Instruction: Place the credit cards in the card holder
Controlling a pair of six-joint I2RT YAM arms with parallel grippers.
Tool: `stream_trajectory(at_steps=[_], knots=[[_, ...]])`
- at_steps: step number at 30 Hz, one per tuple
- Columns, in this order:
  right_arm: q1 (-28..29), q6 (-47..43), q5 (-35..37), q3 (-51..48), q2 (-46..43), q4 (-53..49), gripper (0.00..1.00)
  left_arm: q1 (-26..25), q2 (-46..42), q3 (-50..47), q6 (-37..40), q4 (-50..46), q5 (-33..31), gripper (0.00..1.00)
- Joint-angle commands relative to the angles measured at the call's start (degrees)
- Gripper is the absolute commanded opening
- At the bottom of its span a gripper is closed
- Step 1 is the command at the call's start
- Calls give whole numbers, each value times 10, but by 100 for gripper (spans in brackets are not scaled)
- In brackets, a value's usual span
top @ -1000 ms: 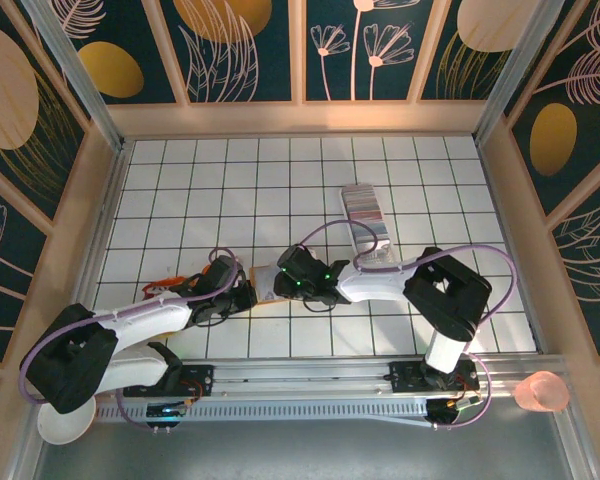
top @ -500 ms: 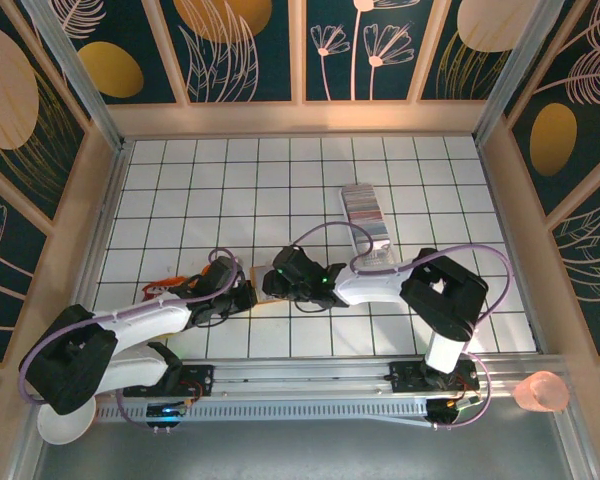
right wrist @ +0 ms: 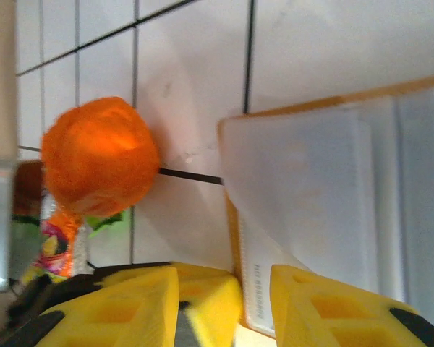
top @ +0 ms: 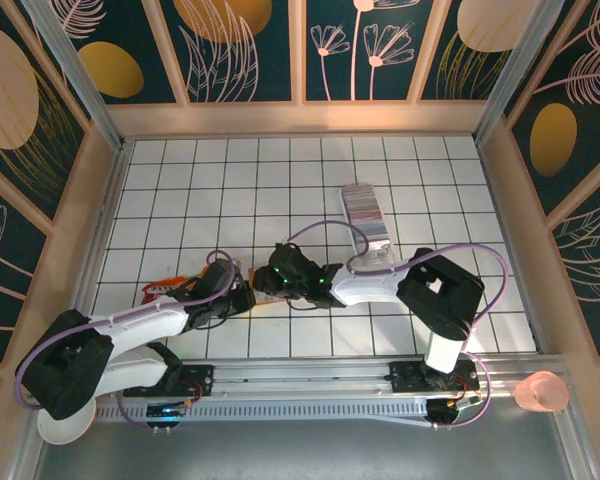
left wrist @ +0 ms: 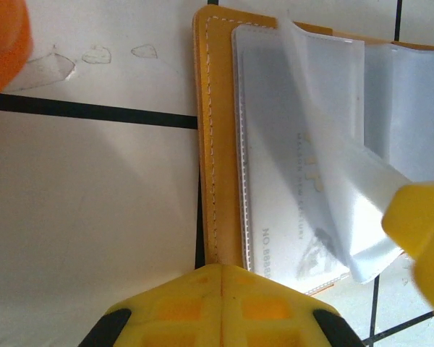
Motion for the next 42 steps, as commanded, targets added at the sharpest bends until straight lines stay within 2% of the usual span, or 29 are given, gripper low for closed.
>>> stream_trajectory(at_steps=[1,7,14,18,20,24,27,29,34,39,40,41,42], knots=[[7,-18,13,27,-36,23,38,-2,-7,-11,-5,-4,-9,6],[7,-70,76,36,-123,-34,38,-2,-38,-12,-8,-9,-10,7],[-9,-207,202,25,-249,-124,36,-1,-103,15,-6,-54,-10,17],[-53,-301,202,24,-312,-151,34,-2,-137,40,-1,-96,-36,23],[-73,-376,201,25,-334,-156,33,-1,-143,51,1,-104,-40,28],[-80,-651,189,23,-378,-134,37,-1,-116,72,8,-101,-39,37],[-81,-878,145,11,-413,-148,40,-2,-78,81,12,-93,-42,38],[-95,-978,119,13,-430,-177,41,-1,-54,79,12,-75,-42,38],[-189,-1154,-33,43,-451,-349,42,-1,1,75,18,-38,-46,40],[-269,-1268,-4,22,-426,-418,46,-1,36,76,26,-21,-50,40],[-282,-1280,5,17,-414,-432,55,-1,43,77,27,-21,-51,40],[-299,-1297,6,15,-403,-449,68,-1,49,78,29,-20,-49,40],[-307,-1316,5,10,-394,-460,72,-1,53,77,30,-19,-48,39]])
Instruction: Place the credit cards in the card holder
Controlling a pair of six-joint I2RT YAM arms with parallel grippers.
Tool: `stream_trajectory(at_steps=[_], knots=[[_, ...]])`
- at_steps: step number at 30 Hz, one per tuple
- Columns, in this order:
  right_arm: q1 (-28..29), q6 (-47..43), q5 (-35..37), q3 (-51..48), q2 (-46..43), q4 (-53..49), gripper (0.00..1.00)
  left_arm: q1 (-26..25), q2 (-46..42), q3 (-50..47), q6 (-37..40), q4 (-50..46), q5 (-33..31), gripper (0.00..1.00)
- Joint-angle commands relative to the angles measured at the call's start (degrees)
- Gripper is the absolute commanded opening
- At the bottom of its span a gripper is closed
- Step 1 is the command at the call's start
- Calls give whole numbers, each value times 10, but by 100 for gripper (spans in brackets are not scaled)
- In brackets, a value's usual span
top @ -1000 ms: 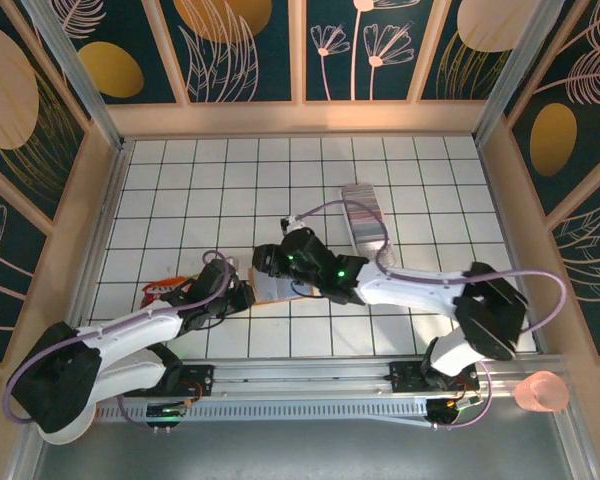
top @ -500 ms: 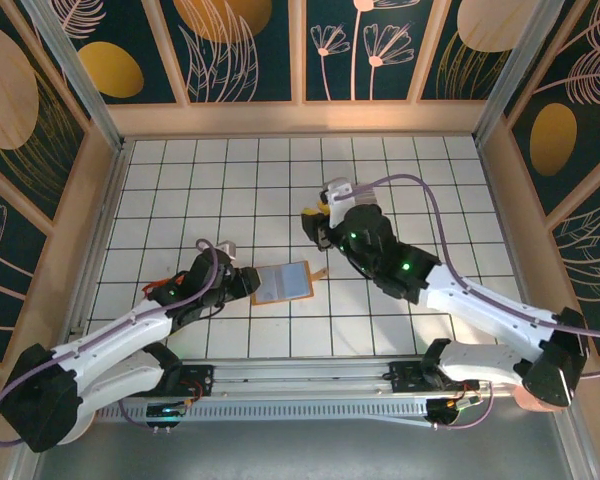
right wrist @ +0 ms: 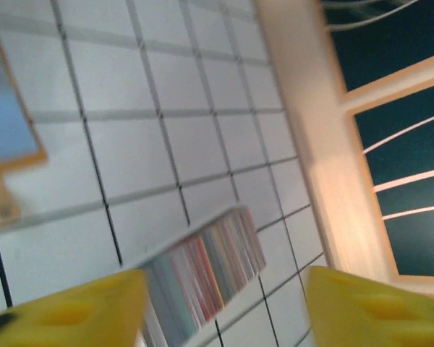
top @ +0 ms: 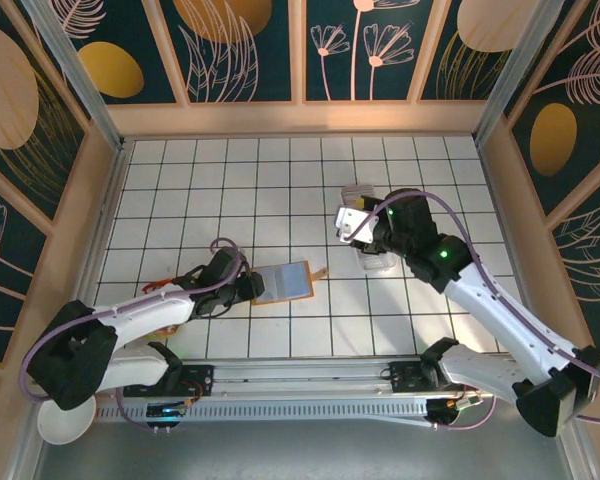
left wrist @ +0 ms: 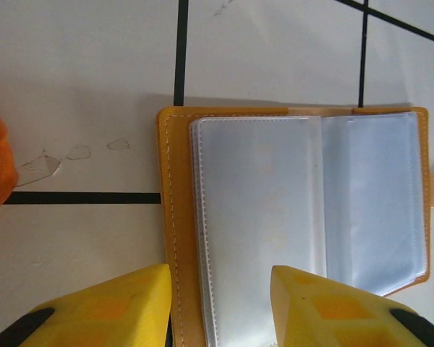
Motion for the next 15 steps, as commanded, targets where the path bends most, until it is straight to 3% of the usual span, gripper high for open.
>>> stream_trajectory(at_steps=[1,5,15], knots=[[-43,-123,-6,-25,29,-76,73,-2,13,5,15,18,-8,39],[-72,-186,22,-77,41,-29,83,-1,18,2,19,26,-1,38],[-93,-247,54,-83,101,1,84,-2,48,11,35,46,27,34]])
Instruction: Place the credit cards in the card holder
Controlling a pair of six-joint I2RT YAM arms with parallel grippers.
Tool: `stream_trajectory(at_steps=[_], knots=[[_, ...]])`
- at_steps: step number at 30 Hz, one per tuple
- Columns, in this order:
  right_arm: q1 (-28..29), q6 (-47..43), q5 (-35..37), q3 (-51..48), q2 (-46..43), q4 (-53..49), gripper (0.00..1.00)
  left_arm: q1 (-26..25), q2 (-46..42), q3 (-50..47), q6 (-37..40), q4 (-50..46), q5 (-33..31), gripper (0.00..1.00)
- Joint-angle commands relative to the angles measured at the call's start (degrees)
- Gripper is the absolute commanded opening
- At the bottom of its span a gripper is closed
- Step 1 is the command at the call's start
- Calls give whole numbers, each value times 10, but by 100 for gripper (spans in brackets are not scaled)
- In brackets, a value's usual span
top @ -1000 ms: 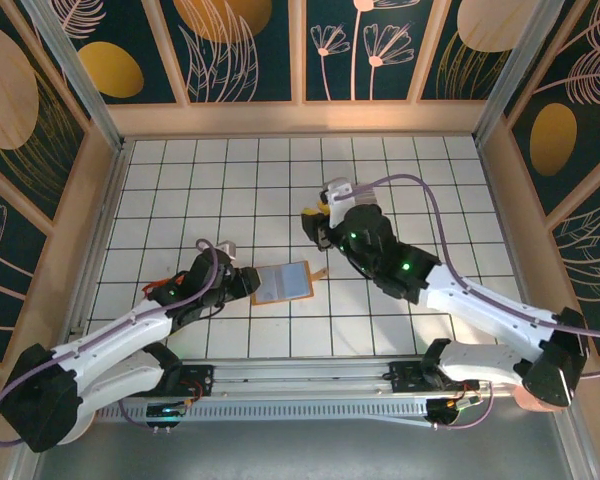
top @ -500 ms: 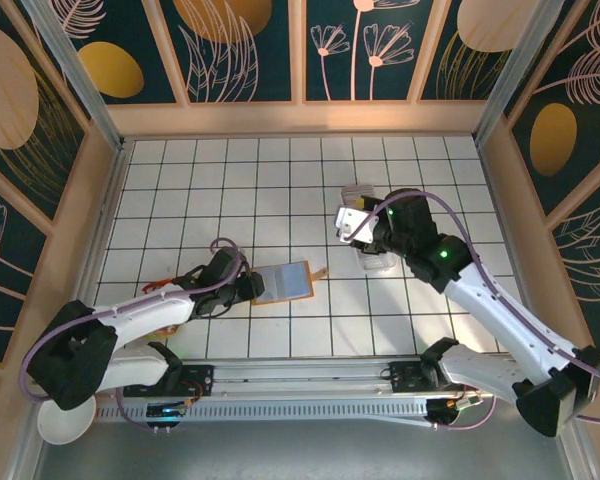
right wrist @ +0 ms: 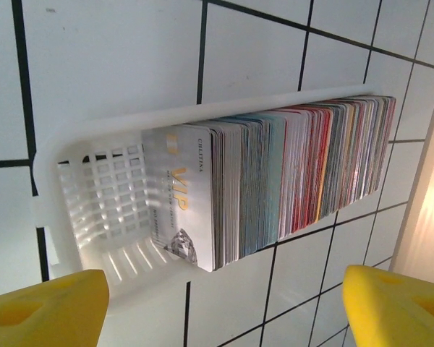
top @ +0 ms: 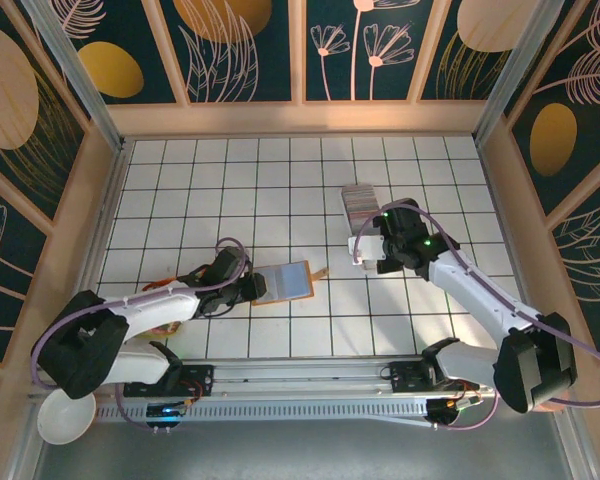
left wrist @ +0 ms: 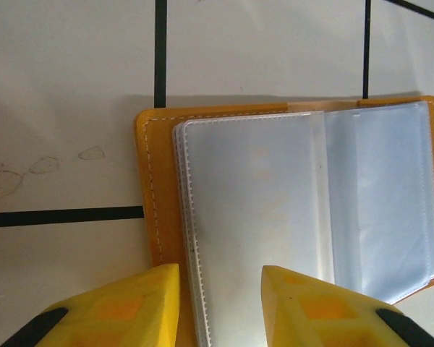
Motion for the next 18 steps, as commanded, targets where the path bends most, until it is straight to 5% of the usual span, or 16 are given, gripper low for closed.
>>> stream_trajectory(at_steps=[1,18], knots=[[-10,-45,20,7,21,11,85,-2,13,12,16,12,11,34],[-13,-76,-1,20,109,84,83,-1,7,27,27,5,18,38]])
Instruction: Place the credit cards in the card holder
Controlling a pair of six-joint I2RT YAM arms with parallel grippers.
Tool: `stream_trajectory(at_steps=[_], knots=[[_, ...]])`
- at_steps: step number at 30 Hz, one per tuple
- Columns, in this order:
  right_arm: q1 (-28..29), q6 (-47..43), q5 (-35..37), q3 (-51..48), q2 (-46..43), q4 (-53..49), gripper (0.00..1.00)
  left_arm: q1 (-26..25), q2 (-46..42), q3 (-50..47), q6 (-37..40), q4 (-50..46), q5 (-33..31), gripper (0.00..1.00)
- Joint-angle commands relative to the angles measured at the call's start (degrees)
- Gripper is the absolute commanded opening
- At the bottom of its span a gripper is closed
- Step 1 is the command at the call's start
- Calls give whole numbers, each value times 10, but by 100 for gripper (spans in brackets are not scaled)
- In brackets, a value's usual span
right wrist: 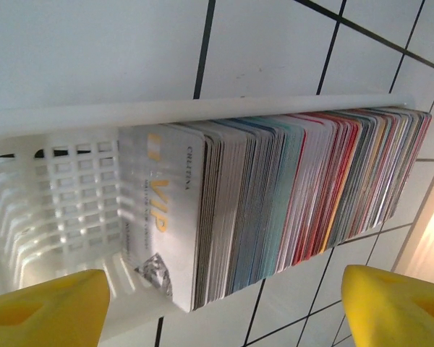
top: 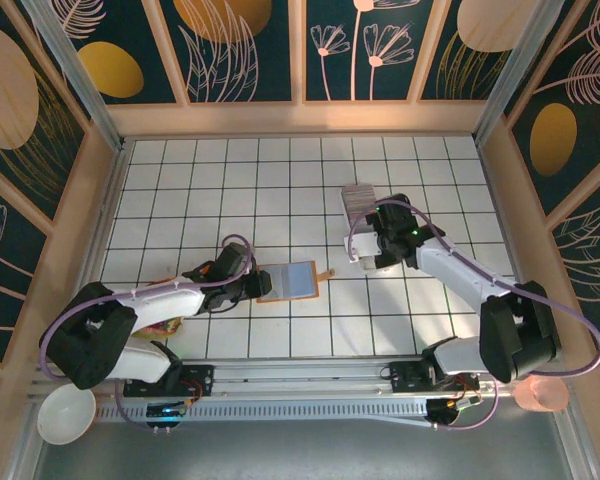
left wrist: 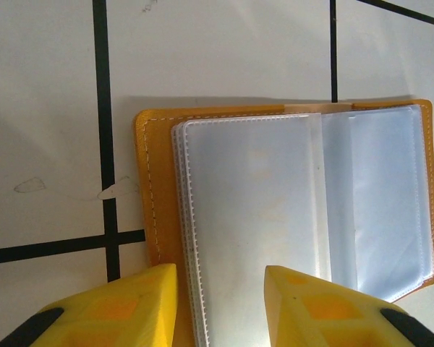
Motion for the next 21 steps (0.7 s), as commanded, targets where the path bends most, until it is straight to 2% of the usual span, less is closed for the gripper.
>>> stream_trajectory(at_steps=[1,15,21], knots=[[-3,-12,-14,10,20,24,83,-1,-29,4,6,-16,-1,40],[-2,-22,-8,20,76,51,83,-1,-149,-40,-21,-41,23,50],[-2,-18,6,29,95,79,83,-1,-164,-50,-26,-49,27,50]])
